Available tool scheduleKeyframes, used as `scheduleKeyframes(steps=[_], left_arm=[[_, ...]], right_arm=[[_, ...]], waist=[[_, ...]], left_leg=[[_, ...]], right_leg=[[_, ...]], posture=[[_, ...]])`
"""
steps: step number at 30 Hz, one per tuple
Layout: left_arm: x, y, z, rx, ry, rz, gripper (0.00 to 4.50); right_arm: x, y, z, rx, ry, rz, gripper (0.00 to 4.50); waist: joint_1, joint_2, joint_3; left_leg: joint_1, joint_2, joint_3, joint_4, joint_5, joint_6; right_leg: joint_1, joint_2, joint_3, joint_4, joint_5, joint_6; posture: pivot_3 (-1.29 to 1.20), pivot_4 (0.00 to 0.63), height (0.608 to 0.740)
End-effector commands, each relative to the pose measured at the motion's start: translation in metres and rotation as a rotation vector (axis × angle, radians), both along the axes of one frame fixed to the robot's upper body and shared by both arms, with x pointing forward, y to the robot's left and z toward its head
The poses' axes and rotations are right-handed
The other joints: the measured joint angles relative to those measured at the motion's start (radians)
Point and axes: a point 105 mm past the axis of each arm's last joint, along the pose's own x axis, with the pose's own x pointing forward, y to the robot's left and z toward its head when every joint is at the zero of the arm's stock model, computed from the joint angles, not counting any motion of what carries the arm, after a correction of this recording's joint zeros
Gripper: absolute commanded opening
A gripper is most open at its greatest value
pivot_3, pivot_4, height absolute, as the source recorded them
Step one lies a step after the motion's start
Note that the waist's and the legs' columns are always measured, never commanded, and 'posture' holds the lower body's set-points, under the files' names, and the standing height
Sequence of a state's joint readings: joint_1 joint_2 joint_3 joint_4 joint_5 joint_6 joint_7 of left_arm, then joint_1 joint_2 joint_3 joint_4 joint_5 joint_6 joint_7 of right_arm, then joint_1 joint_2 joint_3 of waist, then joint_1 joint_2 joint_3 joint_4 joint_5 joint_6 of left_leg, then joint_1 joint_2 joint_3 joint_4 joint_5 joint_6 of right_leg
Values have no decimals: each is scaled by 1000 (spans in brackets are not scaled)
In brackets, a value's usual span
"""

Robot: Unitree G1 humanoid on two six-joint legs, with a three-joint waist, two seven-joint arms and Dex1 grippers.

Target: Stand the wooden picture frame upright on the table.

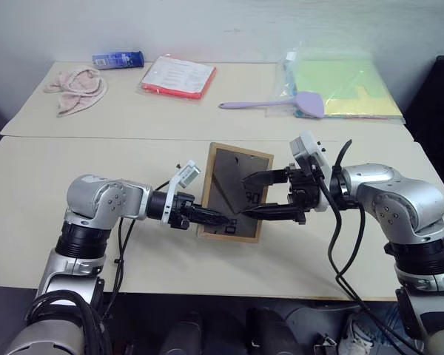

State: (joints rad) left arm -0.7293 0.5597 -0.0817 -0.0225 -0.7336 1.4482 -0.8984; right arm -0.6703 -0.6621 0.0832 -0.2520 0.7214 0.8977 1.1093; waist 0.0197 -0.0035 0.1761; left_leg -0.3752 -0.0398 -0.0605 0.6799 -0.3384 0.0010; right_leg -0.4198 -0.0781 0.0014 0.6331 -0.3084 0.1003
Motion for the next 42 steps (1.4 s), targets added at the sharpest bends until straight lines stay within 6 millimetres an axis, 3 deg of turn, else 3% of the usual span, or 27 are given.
scheduleKeyframes(steps=[1, 8, 15, 19, 25, 33, 36, 39, 42], left_arm=[[1, -1, 6, -27, -36, -12, 1280], [1, -1, 7, -40, -43, -17, 1280], [1, -3, 12, -45, -54, -27, 1280], [-1, -4, 12, -48, -55, -43, 1280], [1, -5, 11, -43, -59, -44, 1280], [8, 1, 7, -32, -60, -19, 1280], [9, 1, 8, -45, -51, -21, 1280], [7, 3, 10, -55, -41, -22, 1280], [1, 6, 13, -54, -26, -36, 1280]], right_arm=[[-28, 4, 17, 21, -67, 143, 4500], [-11, -9, 13, -8, -79, 44, 4500], [-14, -31, 11, -31, -68, 65, 4500], [14, -21, 7, -6, -58, -25, 4500], [-7, -3, 5, 7, -56, 103, 4500], [-29, -20, 8, -7, -65, 113, 4500], [-14, -30, 6, -46, -161, -9, 4500], [13, -53, 6, -141, -349, -184, 4500], [17, -75, 11, -262, -658, -178, 4500]], waist=[[0, 0, 0], [0, 0, 0], [1, 0, 0], [-8, 0, 0], [-19, 0, 0], [-15, 0, 0], [-17, 0, 0], [-19, 0, 0], [-17, 0, 0]], left_leg=[[0, 0, 0, 0, 0, 0], [0, 0, 0, 0, 0, 0], [-1, 0, 0, 0, 0, 0], [-1, 0, 1, 1, 0, 0], [-5, 0, 1, -1, 1, -1], [-11, -1, 0, 3, 1, -1], [-11, -1, 0, 3, 1, -1], [-11, -1, 0, 3, 1, -1], [-11, -1, 1, 3, 1, -1]], right_leg=[[0, 0, 0, 0, 0, 0], [0, 0, 0, 0, 0, 0], [-1, 0, 0, 0, 0, 0], [-1, 0, 1, 2, 0, 0], [-8, 0, 1, 7, 0, 0], [-12, -1, 0, 9, 0, 0], [-12, 0, 0, 8, 0, 0], [-13, 0, 1, 9, 0, 0], [-13, 0, 1, 10, 0, 0]], posture=[[0, 150, 740], [0, 150, 740], [0, 150, 740], [0, 150, 740], [0, 150, 740], [0, 150, 740], [0, 150, 740], [0, 150, 740], [0, 150, 740]])
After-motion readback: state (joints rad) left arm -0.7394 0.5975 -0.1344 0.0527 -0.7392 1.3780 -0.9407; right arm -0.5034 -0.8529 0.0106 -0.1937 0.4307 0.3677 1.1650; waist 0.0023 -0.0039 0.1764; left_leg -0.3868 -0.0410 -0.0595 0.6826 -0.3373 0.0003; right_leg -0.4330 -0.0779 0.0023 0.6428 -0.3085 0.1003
